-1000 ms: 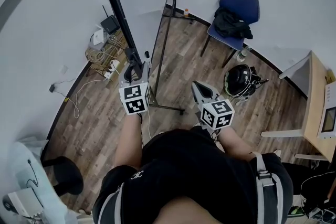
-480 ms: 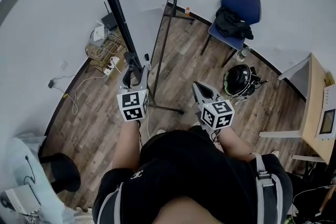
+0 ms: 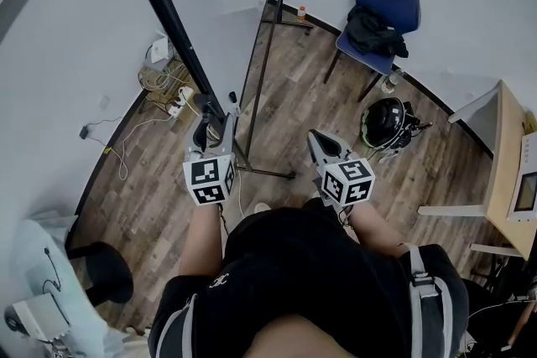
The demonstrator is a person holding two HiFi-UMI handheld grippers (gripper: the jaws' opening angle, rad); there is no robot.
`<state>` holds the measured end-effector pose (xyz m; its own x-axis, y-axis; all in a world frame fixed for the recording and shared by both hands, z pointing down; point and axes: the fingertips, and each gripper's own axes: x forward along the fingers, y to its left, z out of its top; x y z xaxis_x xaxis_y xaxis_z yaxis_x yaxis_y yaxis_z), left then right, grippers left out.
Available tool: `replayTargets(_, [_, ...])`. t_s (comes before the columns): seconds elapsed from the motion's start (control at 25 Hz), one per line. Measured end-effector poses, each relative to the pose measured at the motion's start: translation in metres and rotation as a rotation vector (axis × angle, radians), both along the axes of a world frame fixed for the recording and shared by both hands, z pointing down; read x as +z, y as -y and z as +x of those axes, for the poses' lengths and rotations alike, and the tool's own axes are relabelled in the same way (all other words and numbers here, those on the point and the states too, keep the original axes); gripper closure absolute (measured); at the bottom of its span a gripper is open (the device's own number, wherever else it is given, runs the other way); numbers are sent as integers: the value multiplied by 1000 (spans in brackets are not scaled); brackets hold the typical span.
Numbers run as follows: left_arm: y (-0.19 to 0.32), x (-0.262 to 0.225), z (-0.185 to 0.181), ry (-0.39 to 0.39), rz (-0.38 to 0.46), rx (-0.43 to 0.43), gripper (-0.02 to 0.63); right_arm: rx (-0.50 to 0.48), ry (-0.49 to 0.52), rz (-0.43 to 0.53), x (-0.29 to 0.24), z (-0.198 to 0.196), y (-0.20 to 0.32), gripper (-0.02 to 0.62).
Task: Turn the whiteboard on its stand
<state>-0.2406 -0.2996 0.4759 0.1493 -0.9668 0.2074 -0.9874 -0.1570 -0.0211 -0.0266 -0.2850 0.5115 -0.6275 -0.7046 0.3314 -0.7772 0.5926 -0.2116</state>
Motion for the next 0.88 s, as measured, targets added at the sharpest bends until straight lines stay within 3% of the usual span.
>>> replayTargets(0.88, [-42, 0, -6, -5, 5, -14, 405, -165, 43, -13, 6, -46, 6, 597])
